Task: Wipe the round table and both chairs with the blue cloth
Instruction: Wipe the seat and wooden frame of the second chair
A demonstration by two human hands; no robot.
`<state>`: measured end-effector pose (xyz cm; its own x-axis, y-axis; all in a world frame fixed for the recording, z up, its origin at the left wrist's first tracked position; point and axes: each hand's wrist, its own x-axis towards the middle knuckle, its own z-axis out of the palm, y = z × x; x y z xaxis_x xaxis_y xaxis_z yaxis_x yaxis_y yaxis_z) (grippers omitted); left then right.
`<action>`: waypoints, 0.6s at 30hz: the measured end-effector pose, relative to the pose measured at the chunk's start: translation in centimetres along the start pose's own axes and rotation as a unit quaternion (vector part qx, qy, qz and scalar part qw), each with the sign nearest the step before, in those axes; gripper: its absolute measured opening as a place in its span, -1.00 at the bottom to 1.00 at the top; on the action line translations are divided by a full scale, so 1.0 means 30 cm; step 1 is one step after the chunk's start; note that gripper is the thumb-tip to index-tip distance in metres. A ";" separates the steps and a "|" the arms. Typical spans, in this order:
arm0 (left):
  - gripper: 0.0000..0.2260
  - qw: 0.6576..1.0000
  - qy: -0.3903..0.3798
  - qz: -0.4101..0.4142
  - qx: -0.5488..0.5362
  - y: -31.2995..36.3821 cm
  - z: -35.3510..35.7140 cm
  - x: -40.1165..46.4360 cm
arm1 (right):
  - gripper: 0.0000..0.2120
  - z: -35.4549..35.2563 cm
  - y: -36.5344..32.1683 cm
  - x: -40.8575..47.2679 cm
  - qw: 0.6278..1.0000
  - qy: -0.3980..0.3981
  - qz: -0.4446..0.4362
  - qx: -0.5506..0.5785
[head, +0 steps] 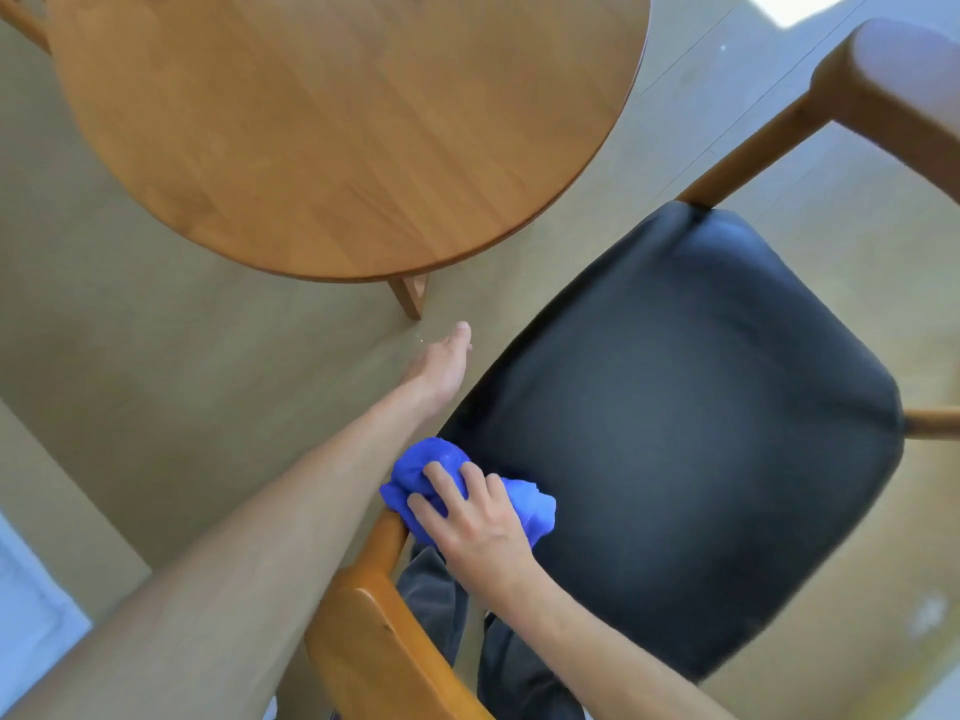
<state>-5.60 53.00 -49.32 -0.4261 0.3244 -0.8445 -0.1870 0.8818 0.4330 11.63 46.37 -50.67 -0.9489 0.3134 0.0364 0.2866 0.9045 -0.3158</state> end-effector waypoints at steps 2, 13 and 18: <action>-0.51 0.999 -0.022 0.006 0.041 0.002 0.023 -0.023 | -0.68 0.007 -0.014 -0.040 1.000 -0.009 -0.011 0.012; -0.76 0.993 -0.061 0.039 0.098 -0.015 0.130 -0.173 | -0.79 -0.010 0.110 -0.363 0.957 -0.056 -0.285 -0.007; -0.74 0.989 -0.036 0.062 0.128 -0.065 0.164 -0.226 | -0.88 -0.080 0.243 -0.475 0.900 -0.148 -0.411 0.005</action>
<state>2.00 50.78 -45.97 -0.3652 0.4518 -0.8139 0.0979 0.8881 0.4491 27.55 49.18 -51.21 -0.8341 -0.5516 0.0067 -0.5268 0.7930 -0.3059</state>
